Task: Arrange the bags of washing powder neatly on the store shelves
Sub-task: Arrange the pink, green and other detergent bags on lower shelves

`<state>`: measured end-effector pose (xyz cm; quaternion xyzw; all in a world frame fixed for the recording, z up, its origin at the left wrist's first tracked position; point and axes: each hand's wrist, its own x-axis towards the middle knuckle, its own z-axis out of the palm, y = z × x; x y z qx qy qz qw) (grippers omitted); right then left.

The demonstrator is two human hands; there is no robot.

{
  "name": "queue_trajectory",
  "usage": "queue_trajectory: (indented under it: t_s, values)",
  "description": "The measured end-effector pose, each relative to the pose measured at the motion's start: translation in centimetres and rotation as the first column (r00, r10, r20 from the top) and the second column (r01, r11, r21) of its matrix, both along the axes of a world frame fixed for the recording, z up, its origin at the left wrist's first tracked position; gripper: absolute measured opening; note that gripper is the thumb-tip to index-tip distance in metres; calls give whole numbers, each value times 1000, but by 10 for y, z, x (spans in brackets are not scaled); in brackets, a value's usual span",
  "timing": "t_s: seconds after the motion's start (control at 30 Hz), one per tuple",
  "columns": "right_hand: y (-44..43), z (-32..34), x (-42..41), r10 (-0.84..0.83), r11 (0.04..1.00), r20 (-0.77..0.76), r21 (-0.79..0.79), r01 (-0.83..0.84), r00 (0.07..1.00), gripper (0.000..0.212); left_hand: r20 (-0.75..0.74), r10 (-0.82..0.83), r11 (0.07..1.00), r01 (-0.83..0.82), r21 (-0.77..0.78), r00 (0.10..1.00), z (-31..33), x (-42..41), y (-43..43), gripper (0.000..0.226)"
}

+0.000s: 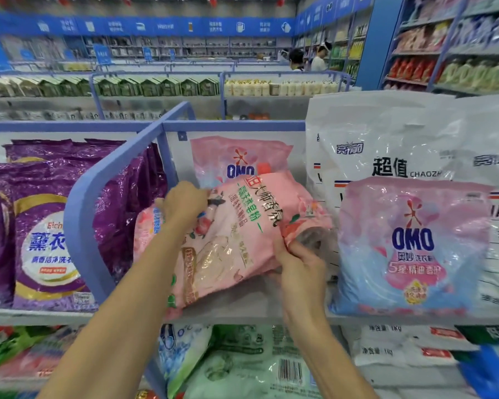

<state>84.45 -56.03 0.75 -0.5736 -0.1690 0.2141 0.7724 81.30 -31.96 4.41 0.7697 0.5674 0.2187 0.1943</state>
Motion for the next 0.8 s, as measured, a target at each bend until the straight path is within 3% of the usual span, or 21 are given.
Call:
queue_trajectory:
  t_s: [0.07, 0.17, 0.23, 0.33, 0.4, 0.6, 0.7, 0.8]
  values:
    - [10, 14, 18, -41, 998, 48, 45, 39, 998, 28, 214, 70, 997, -64, -36, 974, 16, -10, -3, 33]
    - [26, 35, 42, -126, 985, 92, 132, 114, 988, 19, 306, 148, 989, -139, -52, 940, 24, -29, -14, 46]
    - [34, 49, 50, -210, 973, 212, 137, 184, 954, 18, 430, 193, 979, -143, -146, 882, 25, -40, -28, 59]
    - [46, 63, 61, -229, 969, 309, 160, 187, 923, 15, 536, 205, 939, -11, -343, 819, 2, -56, -50, 27]
    - [51, 62, 68, -155, 986, 281, 109, 129, 947, 16, 675, 162, 866, 224, -448, 720, -18, -72, -70, 27]
    - [38, 52, 67, 138, 966, 5, 218, -135, 990, 20, 901, 78, 752, 568, -335, 427, -39, -106, -105, 31]
    - [34, 60, 70, 178, 966, -7, 193, -174, 984, 17, 953, 119, 734, 621, -273, 278, -35, -114, -106, 47]
    - [22, 60, 66, 130, 988, 105, 66, -137, 986, 23, 947, 200, 706, 633, -316, 250, -34, -122, -118, 46]
